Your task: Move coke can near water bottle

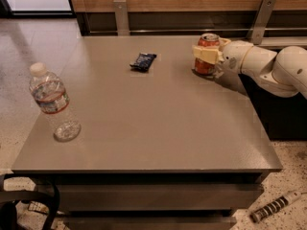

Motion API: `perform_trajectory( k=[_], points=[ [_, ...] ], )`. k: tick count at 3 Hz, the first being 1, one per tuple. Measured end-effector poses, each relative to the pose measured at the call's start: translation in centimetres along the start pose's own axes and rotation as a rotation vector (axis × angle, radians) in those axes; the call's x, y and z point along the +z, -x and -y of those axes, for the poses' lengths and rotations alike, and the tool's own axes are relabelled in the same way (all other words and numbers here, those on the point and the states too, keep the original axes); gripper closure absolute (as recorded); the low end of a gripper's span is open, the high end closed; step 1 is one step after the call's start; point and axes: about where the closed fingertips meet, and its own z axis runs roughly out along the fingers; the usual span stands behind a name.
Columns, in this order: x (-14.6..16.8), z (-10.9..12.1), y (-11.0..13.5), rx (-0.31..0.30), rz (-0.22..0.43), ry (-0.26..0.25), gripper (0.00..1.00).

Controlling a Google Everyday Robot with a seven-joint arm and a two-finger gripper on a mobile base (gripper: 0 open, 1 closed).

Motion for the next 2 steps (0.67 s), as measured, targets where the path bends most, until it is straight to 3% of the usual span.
perform_trajectory(
  k=[1, 2],
  points=[
    [-0.4, -0.6, 0.4, -0.015, 0.008, -0.011, 1.0],
    [-1.7, -2.7, 2.5, -0.067, 0.027, -0.037, 1.0]
  ],
)
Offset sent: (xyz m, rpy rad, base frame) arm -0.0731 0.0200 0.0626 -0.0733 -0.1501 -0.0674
